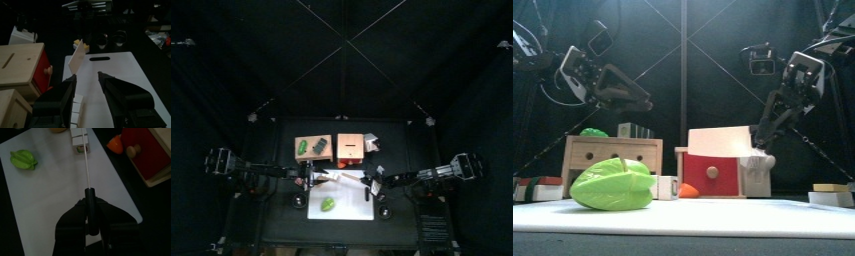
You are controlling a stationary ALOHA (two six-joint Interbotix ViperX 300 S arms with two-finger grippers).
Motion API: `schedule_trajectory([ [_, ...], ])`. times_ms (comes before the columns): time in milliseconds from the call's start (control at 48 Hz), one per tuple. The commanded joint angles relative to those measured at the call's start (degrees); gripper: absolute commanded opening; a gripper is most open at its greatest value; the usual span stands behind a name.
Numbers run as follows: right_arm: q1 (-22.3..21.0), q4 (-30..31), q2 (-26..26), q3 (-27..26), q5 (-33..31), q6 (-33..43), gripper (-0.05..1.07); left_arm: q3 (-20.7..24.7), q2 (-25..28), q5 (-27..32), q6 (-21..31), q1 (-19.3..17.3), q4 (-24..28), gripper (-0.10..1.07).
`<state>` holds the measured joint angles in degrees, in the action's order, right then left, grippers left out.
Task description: Let go of cleaver with left hand
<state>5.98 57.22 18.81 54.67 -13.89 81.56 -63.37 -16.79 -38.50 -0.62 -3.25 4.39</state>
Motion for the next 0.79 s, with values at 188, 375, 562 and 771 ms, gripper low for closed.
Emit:
schedule_trajectory([
  [188, 0.26, -0.88, 1.32, -0.35, -0.79, 0.0, 0.34, -0.53, -0.88, -0.62, -0.18, 0.53, -3.25, 0.79],
  [375, 0.18, -1.14, 1.41, -0.44, -0.88, 0.0, 0.34, -0.62, -0.88, -0.62, -0.26, 0.35, -3.16, 0.79],
  [562, 0.09, -1.93, 1.41, -0.79, -0.88, 0.09, 0.34, -0.88, -0.88, -0.53, -0.26, 0.35, -3.16, 0.79],
  [771, -0.09, -5.45, 1.41, -1.58, -2.37, 0.09, 0.34, -0.97, -0.79, -0.62, -0.26, 0.53, -3.16, 0.79],
])
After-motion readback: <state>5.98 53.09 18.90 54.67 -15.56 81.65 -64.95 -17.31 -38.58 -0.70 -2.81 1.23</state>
